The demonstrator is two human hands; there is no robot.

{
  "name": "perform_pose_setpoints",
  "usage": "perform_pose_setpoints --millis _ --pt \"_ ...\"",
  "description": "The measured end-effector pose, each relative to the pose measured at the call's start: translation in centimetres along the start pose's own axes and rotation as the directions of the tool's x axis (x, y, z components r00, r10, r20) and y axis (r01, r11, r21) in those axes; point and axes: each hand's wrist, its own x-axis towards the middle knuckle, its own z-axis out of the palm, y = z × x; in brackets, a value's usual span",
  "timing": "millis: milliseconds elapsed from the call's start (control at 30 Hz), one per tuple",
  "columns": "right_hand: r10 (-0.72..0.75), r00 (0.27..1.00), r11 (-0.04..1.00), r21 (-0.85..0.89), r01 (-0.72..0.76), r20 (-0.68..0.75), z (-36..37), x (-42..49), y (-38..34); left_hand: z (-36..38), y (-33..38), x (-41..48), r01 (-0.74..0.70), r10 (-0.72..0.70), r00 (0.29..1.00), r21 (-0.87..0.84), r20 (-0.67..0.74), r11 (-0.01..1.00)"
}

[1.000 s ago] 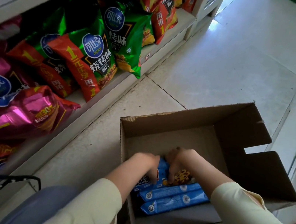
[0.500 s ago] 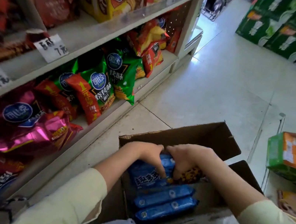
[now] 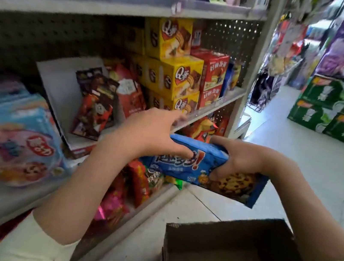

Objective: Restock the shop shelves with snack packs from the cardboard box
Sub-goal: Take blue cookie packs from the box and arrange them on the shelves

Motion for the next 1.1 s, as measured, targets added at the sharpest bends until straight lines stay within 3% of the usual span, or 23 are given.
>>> perform_pose_setpoints --millis 67,133,233,333,500,767,933,1100 --pt "-0.062 0.996 0.997 0.033 0.064 -0.060 -2.1 0.1 -2.1 -2.5 -0.9 -1.6 0.023 -0.038 0.967 -0.062 -0.253 0.998" --pt "-0.139 0.984 0.988 0.048 0.145 -0.112 -3.9 0.1 -4.3 -4.7 -1.9 -3.2 -0.013 -0.093 0.899 -0.239 -0.428 0.971" --pt "-0.251 0.954 0.964 0.045 0.261 -0.167 -6.1 -0.3 -7.6 -7.6 -2.9 -5.4 -0.021 -0.206 0.891 -0.489 -0.405 0.872" --pt "-0.366 0.911 0.925 0.034 0.378 -0.188 -8.0 -0.8 -10.8 -10.5 -3.7 -7.4 -0.068 -0.182 0.928 -0.627 -0.325 0.776" --pt "-0.521 0.832 0.852 -0.051 0.522 -0.192 -11.3 -1.7 -16.1 -15.1 -3.8 -10.2 -0.171 -0.130 0.908 -0.634 -0.399 0.754" --pt "-0.675 0.692 0.738 -0.229 0.635 -0.256 -15.6 -1.3 -25.1 -21.2 -5.0 -13.5 -0.315 -0.226 0.703 -0.580 -0.674 0.751" --pt "-0.718 0.663 0.695 -0.257 0.671 -0.211 -17.1 0.5 -29.9 -23.3 -6.9 -15.2 -0.291 -0.266 0.598 -0.514 -0.756 0.807" --pt "-0.720 0.666 0.689 -0.309 0.655 -0.194 -18.2 3.6 -33.3 -24.7 -9.4 -16.0 -0.121 -0.352 0.605 -0.520 -0.714 0.846"
